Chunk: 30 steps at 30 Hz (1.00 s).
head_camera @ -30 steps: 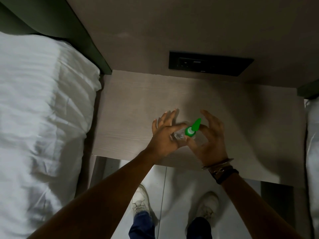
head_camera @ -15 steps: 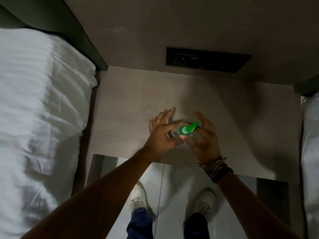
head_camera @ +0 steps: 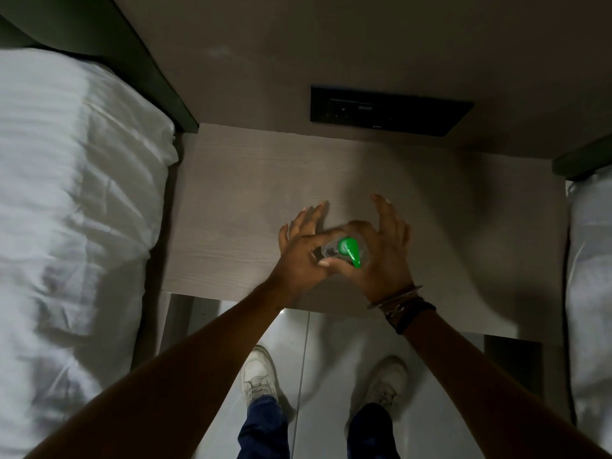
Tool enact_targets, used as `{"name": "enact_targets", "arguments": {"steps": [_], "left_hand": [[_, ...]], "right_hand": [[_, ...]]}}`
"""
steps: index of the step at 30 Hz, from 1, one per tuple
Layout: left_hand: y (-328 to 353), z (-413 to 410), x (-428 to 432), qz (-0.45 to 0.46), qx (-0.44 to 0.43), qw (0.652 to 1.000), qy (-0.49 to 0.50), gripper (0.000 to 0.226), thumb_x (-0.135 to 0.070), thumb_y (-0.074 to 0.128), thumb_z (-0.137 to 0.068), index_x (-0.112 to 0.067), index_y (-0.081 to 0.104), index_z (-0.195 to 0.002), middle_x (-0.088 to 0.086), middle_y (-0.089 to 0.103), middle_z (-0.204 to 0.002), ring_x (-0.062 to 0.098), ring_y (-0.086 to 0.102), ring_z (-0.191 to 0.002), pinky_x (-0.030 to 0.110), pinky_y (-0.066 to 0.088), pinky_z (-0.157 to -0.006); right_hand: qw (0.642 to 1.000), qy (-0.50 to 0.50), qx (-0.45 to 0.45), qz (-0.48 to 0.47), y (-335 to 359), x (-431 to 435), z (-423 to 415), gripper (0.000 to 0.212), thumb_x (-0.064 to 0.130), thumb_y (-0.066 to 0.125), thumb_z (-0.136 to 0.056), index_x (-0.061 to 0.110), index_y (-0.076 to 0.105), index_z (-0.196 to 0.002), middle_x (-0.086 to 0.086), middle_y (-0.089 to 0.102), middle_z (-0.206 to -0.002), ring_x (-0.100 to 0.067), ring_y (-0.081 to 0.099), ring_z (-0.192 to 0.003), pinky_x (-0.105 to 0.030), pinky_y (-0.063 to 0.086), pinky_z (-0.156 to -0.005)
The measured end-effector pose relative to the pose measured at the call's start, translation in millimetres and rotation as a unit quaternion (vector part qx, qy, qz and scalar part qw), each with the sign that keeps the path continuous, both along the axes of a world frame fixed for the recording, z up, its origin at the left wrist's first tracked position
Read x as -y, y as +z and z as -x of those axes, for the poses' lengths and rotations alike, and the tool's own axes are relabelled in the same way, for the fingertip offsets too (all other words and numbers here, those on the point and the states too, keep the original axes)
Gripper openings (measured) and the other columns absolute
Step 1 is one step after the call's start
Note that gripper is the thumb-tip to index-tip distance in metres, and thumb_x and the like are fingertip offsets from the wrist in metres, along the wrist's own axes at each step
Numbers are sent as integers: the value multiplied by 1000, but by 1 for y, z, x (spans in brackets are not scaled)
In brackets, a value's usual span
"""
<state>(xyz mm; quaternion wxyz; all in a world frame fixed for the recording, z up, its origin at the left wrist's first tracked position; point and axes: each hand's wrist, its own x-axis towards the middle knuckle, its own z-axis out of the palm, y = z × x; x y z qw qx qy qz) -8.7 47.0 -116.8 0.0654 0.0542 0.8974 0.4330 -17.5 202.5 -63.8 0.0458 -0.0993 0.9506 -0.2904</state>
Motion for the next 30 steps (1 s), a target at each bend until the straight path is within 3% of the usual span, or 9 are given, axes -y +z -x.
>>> {"name": "enact_targets", "arguments": {"steps": [7,10,12,15,17,20,25,27,30], "left_hand": [[-2,-1,0,-8,-6,1000,5,43,-53,72,-65,-41,65,-106,-16,16,-152,14,4,-143,49,0,-109],[-2,-1,0,-4,-3,1000,2,43,-49,77,-66,-39,67,-106,-14,17,-152,15,4,-143,50,0,-109],[-1,-1,0,-3,8,1000,7,29,-44,79,-69,-34,68,-95,-8,20,-156,17,3,-144,49,-2,-110],[-3,-2,0,10,12,1000,4,29,-43,79,-69,-24,70,-88,2,23,-157,22,5,-144,51,-1,-110],[-2,-3,-1,6,-3,1000,12,32,-47,74,-66,-24,70,-89,-2,24,-155,21,7,-143,50,1,-109],[-4,-5,-2,-7,-17,1000,11,40,-52,72,-65,-31,69,-99,-8,24,-153,20,9,-143,50,3,-109],[-11,-5,-2,6,-31,999,27,42,-58,57,-72,-42,64,-110,-11,24,-151,19,11,-143,47,4,-110],[-11,-2,-1,19,-35,999,20,42,-57,59,-71,-41,65,-110,-12,23,-151,18,9,-143,51,5,-110],[-13,0,1,24,-26,999,-6,51,-62,64,-67,-46,58,-115,-10,21,-156,19,4,-144,56,3,-109]], "right_hand": [[997,53,30,42,0,-9,-7,40,32,55,-76,18,68,-112,-21,32,-152,-44,28,-138,-62,26,-108],[1000,21,-3,9,0,-8,-3,33,31,72,-69,18,72,-100,-18,46,-145,-41,35,-135,-61,32,-103],[1000,-23,-16,-11,1,-6,-1,44,41,86,-58,18,71,-92,-17,51,-139,-39,40,-132,-57,34,-100],[1000,-25,4,6,2,-8,-3,68,57,78,-59,17,61,-112,-20,39,-147,-37,35,-135,-50,29,-103],[999,17,7,29,1,-9,-6,57,49,66,-72,19,61,-120,-20,36,-150,-39,34,-136,-54,28,-106],[1000,9,-16,22,1,-5,-7,34,33,75,-71,15,71,-99,-17,52,-137,-40,44,-128,-63,37,-98],[993,-101,-53,-20,9,2,-8,62,75,65,-59,16,63,-78,-9,59,-120,-26,52,-116,-44,40,-94],[997,-75,-25,-2,8,1,-11,54,62,70,-65,17,63,-94,-12,53,-131,-28,46,-123,-46,37,-100],[1000,-14,4,21,0,-1,-15,43,15,79,-69,12,66,-110,-17,49,-140,-38,43,-129,-60,36,-104]]}}
